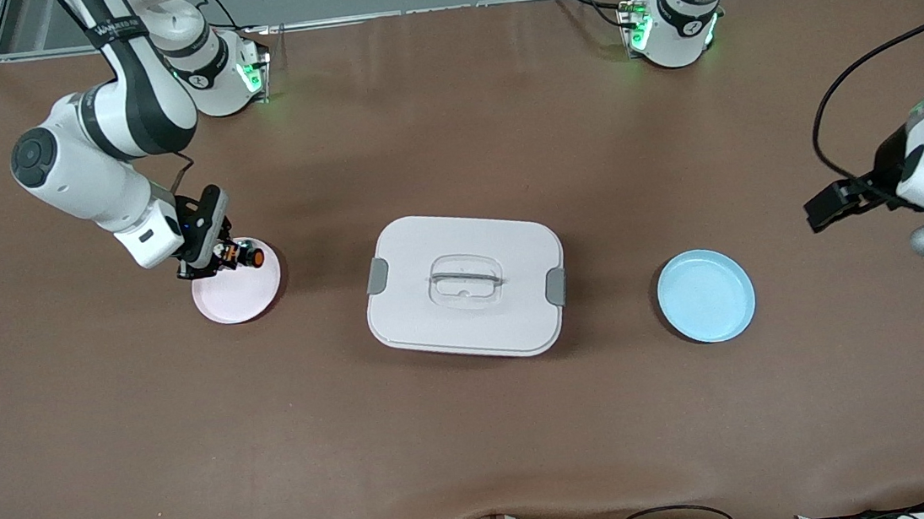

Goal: Transfer orange switch to right arm and place
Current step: 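Open the left gripper and withdraw it while the right gripper lowers, then lower the orange switch onto the white plate with the right gripper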

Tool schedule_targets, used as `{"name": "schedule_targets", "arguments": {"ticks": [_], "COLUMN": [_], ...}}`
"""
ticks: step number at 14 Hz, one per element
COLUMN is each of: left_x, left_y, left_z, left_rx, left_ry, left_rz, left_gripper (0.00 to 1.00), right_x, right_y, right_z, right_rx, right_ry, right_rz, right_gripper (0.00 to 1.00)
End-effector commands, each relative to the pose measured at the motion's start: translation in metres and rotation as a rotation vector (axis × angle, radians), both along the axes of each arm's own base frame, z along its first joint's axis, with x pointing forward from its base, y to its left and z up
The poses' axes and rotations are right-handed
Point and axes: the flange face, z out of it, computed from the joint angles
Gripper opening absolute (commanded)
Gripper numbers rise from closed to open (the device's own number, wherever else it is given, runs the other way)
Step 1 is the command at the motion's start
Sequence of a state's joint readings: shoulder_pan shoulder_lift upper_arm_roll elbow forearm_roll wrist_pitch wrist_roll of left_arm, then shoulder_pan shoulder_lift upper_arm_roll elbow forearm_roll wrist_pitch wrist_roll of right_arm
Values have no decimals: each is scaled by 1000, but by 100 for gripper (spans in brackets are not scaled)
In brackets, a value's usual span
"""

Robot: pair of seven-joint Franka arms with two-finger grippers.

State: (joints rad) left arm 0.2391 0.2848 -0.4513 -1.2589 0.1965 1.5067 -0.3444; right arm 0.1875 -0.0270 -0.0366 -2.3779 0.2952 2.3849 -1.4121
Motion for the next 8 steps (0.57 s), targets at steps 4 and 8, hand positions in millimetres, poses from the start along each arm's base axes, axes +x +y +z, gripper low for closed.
{"name": "schedule_targets", "arguments": {"ticks": [4,8], "left_x": [-32,-53], "left_y": [1,11], "left_z": [32,36], "left_rx": [38,8], "left_ry": [22,36], "left_rz": [-75,-55], "left_gripper": [100,100], "right_x": [-30,-34], "right_y": [-20,-33], "right_z": [-60,-99], "right_rx": [-70,-97], "right_ry": [-86,-71], "right_rz": [142,181], "right_gripper": [0,0]}}
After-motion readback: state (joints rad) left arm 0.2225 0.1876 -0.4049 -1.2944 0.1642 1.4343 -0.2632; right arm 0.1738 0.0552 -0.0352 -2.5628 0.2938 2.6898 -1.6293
